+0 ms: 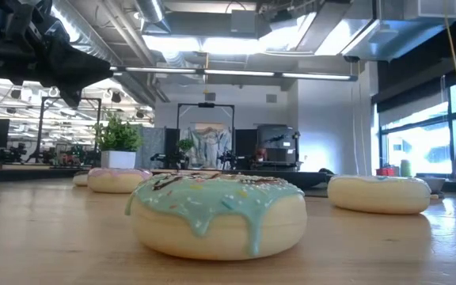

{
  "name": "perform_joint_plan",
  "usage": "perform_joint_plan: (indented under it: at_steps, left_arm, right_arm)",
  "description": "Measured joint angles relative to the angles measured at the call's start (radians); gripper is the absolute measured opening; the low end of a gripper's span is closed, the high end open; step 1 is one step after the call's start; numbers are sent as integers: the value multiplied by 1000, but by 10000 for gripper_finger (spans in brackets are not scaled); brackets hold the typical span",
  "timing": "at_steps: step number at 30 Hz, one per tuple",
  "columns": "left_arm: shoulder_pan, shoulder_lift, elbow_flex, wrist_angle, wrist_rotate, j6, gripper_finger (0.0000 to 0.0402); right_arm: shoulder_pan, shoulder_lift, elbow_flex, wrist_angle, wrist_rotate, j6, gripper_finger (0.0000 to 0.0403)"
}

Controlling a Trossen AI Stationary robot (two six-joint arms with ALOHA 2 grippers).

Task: Pick & Place donuts
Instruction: Put the large black donut on the gray plate

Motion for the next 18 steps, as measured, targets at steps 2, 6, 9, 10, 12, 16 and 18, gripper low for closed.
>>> perform_joint_plan:
  at_steps: [2,6,9,10,12,16,18]
  left_arm:
    - [0,0,0,0,0,0,83]
    - [0,0,0,0,0,0,83]
    - [0,0,0,0,0,0,82]
    - [0,0,0,0,0,0,82]
    - [0,0,0,0,0,0,83]
    - [0,0,0,0,0,0,83]
    - [0,0,0,0,0,0,82]
  right_arm:
    - [0,-14,1,-2,-3,0,140]
    - [1,-31,20,-12,-8,-3,95]
    - [1,-33,31,-12,-8,-4,67]
    - [1,-33,35,-12,-8,-4,59]
    - [0,-33,47,-10,-7,-4,44]
    - [-11,-33,87,-10,25,-25,27]
    - [-32,-33,114,-9,44,-38,25]
